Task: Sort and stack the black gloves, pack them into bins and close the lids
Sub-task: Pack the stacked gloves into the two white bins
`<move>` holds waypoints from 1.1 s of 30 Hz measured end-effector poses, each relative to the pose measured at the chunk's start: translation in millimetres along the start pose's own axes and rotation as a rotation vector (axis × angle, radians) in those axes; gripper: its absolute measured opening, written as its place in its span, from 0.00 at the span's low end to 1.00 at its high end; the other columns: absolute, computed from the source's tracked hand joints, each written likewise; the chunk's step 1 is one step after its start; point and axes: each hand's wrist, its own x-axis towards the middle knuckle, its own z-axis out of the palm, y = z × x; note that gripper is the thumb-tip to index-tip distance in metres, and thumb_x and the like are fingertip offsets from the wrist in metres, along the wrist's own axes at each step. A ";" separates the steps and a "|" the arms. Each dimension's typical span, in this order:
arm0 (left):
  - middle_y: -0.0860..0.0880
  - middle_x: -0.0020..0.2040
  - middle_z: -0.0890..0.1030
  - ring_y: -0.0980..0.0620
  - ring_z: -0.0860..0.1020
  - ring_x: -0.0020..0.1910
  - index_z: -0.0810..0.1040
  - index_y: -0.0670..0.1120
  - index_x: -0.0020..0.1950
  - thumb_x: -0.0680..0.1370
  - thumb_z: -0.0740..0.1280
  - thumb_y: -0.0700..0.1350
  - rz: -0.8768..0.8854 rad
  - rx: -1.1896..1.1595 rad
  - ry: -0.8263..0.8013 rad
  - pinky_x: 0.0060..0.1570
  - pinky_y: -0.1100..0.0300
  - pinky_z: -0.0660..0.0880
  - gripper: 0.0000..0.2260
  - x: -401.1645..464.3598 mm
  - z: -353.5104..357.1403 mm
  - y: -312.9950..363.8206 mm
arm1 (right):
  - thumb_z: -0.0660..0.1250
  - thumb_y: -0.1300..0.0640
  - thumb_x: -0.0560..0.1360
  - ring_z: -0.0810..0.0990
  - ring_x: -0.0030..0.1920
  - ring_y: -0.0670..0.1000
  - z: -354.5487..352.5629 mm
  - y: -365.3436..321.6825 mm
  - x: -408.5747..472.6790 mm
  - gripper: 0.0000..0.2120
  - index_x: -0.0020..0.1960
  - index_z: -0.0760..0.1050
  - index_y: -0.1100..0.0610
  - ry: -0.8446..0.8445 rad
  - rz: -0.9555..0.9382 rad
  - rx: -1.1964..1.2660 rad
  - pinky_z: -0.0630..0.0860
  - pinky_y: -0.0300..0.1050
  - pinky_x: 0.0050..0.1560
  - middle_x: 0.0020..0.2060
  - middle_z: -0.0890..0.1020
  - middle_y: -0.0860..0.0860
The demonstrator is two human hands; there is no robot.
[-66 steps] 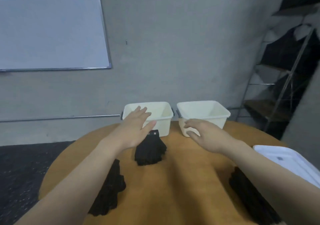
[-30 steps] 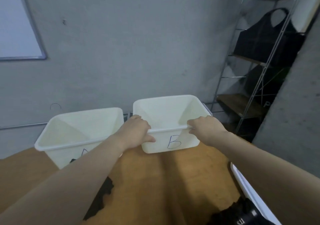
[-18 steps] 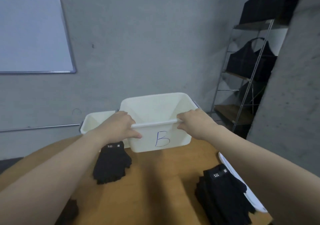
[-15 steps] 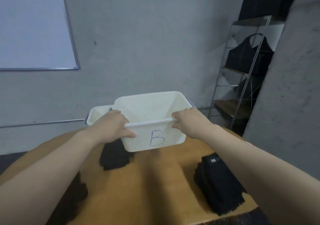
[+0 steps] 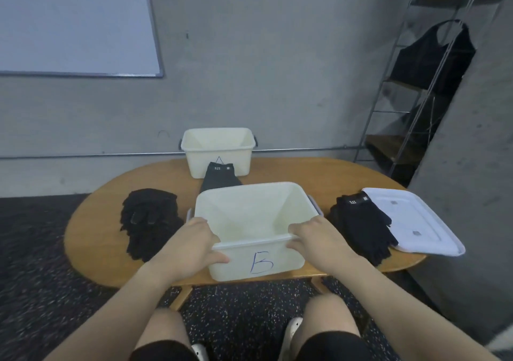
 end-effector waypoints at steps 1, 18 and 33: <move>0.55 0.41 0.75 0.54 0.69 0.50 0.75 0.54 0.35 0.76 0.66 0.68 0.004 0.023 -0.010 0.78 0.43 0.55 0.20 -2.7 2.0 0.4 | 0.63 0.46 0.80 0.76 0.42 0.56 3.9 -0.2 -0.7 0.16 0.36 0.68 0.51 0.007 -0.002 0.003 0.77 0.55 0.51 0.31 0.75 0.48; 0.51 0.67 0.78 0.51 0.72 0.69 0.75 0.49 0.71 0.81 0.56 0.64 -0.176 -0.086 0.228 0.71 0.52 0.67 0.26 -67.7 -94.8 -119.9 | 0.65 0.34 0.77 0.78 0.56 0.45 -78.5 -78.3 80.3 0.21 0.65 0.76 0.43 -0.231 -0.078 0.096 0.74 0.46 0.56 0.53 0.77 0.36; 0.54 0.79 0.66 0.51 0.64 0.78 0.66 0.54 0.80 0.84 0.62 0.58 -0.421 -0.514 -0.038 0.74 0.54 0.62 0.24 6.8 -59.1 -220.8 | 0.65 0.39 0.80 0.81 0.55 0.47 -29.6 -168.2 215.3 0.16 0.59 0.81 0.49 -0.172 -0.156 0.505 0.79 0.50 0.59 0.52 0.82 0.44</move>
